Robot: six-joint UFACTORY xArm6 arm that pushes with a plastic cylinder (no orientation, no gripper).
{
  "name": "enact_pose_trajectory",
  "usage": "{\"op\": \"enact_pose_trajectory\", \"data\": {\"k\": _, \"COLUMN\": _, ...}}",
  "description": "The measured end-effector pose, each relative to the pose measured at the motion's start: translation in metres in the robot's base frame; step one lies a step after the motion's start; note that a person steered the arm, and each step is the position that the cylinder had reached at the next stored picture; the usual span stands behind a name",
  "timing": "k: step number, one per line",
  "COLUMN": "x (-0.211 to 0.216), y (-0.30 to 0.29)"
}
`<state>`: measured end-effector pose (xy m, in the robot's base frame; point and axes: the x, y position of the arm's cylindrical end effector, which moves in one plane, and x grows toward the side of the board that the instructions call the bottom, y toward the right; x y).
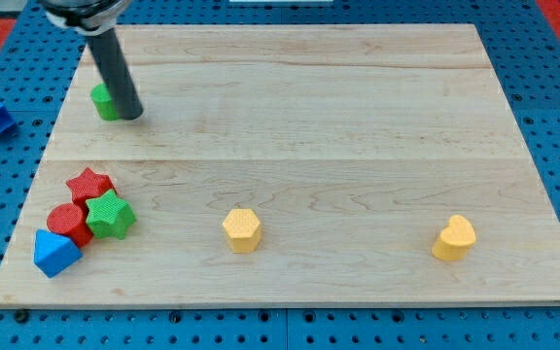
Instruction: Slide the green circle into the red star
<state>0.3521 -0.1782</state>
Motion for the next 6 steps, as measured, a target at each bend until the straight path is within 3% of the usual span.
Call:
{"op": "enact_pose_trajectory", "data": {"k": 1, "x": -0.044, "y": -0.022}}
{"op": "enact_pose_trajectory", "data": {"k": 2, "x": 0.005, "y": -0.058}}
{"op": "enact_pose_trajectory", "data": {"k": 3, "x": 0.064, "y": -0.069}}
{"op": "enact_pose_trajectory", "data": {"k": 4, "x": 0.095, "y": -0.063}}
{"op": "enact_pose_trajectory", "data": {"k": 5, "x": 0.104, "y": -0.063}}
{"op": "enact_pose_trajectory", "data": {"k": 6, "x": 0.097, "y": -0.001}}
